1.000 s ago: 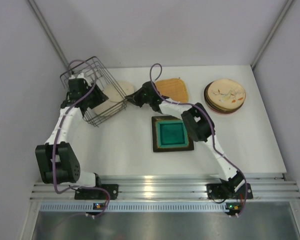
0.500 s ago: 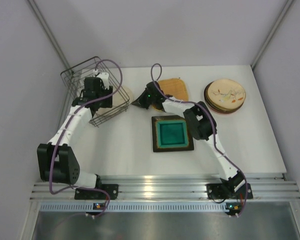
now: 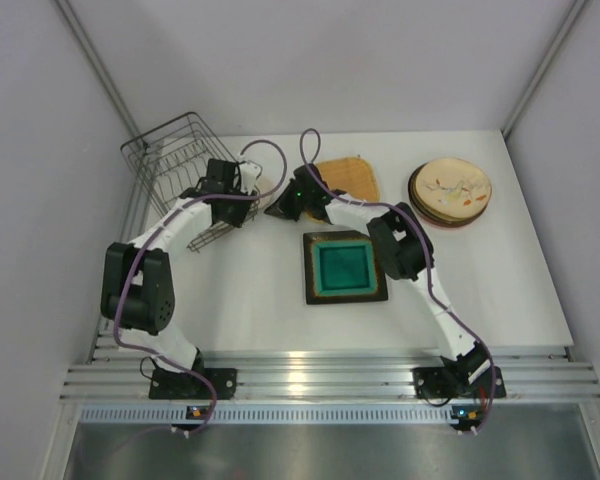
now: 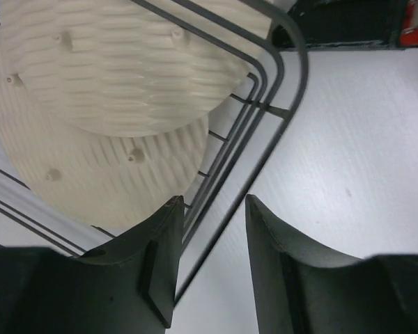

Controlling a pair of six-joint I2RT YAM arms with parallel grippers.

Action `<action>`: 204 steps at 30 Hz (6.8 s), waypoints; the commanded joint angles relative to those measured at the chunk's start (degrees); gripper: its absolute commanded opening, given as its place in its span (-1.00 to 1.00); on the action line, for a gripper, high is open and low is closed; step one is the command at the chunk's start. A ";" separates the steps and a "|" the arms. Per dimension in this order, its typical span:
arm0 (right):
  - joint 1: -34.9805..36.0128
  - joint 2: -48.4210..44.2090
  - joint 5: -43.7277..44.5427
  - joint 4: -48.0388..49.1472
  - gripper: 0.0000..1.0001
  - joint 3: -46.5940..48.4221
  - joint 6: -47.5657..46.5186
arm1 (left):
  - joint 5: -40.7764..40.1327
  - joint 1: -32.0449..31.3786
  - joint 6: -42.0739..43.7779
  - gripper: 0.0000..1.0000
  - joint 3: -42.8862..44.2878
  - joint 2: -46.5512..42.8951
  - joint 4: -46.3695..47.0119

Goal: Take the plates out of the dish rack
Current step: Grab a plate with the right arm, then place the plate on the table

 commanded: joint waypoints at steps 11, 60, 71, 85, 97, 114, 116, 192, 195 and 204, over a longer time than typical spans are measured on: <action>-1.22 0.85 -0.10 -3.40 -1.00 0.69 -0.91 | -8.73 -0.54 2.41 -1.00 1.15 2.24 -1.43; 1.59 3.57 -14.60 12.69 0.03 12.29 18.61 | -2.76 -0.98 -10.52 -1.00 -17.13 -29.15 -0.11; 2.20 1.82 -15.74 13.74 -0.01 6.93 18.34 | -2.67 -0.98 -11.92 -1.00 -18.80 -33.54 1.73; 2.56 2.17 -16.01 21.63 -0.32 4.04 25.45 | -1.18 -0.98 -12.63 -1.00 -19.86 -32.84 2.26; 0.10 2.44 -8.20 22.10 -1.00 8.08 27.14 | -0.82 -1.07 -12.98 -1.00 -20.29 -34.24 1.55; -2.90 -1.70 -6.16 16.98 -1.00 -3.07 15.88 | -1.79 -1.07 -13.24 -1.00 -18.28 -34.60 0.68; -2.28 -1.35 -6.51 19.09 -1.00 -5.54 17.01 | -1.09 -1.07 -13.59 -1.00 -16.96 -35.39 0.15; 8.00 -60.42 42.25 -31.09 -1.00 -27.18 -65.32 | -11.28 0.78 -30.82 -1.00 4.58 4.60 10.17; 8.53 -57.08 45.15 -30.30 -1.00 -24.72 -69.70 | -11.98 0.78 -31.26 -1.00 3.79 4.25 10.08; 7.83 -38.54 50.69 -23.44 -1.00 -12.86 -81.06 | -9.97 1.39 -36.00 -0.27 1.68 5.13 7.97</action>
